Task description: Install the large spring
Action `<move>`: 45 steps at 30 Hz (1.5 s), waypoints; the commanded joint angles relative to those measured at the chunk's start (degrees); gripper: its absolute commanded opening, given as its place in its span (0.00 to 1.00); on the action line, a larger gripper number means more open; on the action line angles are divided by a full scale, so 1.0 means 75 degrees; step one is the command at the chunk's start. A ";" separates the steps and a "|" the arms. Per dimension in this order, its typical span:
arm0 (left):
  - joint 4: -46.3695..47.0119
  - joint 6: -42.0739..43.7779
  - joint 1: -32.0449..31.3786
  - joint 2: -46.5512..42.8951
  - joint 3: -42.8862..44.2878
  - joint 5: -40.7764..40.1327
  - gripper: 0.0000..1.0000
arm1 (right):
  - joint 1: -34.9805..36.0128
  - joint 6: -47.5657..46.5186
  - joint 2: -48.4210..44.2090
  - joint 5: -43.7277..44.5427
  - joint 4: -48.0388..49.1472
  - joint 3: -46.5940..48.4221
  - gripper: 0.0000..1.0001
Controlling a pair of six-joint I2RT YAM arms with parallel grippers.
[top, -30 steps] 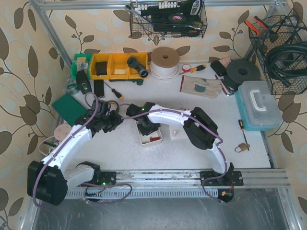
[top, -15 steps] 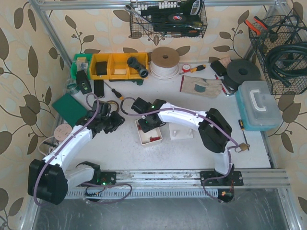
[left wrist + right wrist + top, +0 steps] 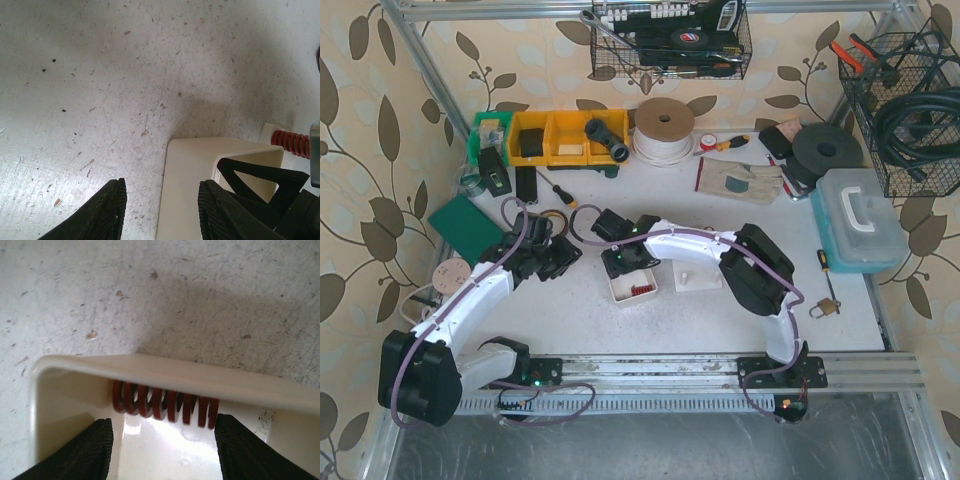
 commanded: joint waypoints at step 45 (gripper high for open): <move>-0.0032 0.0109 0.0082 -0.0209 -0.0141 0.0203 0.45 | 0.0284 0.1595 0.0888 0.2377 -0.1119 0.1018 0.59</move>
